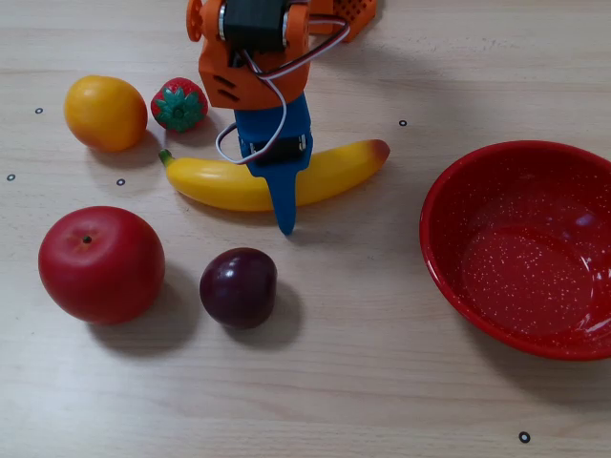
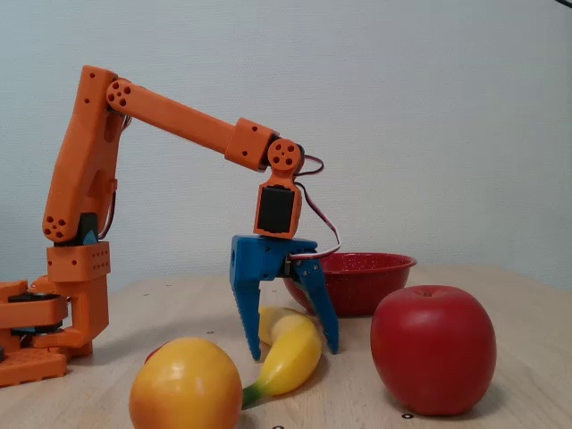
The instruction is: Put the banana in the red bowl.
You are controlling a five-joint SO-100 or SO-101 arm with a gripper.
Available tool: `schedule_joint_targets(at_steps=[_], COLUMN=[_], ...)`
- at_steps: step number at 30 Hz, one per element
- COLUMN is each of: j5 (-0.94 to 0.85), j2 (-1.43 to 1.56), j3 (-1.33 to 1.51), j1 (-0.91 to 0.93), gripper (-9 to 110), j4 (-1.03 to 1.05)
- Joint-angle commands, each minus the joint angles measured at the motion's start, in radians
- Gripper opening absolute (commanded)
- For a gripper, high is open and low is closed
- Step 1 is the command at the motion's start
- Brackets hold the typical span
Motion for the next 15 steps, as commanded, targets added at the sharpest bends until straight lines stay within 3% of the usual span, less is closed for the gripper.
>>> schedule_joint_targets(at_steps=[1, 6, 15], j5=[0.031, 0.058, -0.018], j2=[0.029, 0.041, 0.181], j3=[-0.044, -0.041, -0.227], j1=[0.006, -0.003, -0.002], gripper=[30, 0, 0], j4=[0.011, 0.031, 0.278])
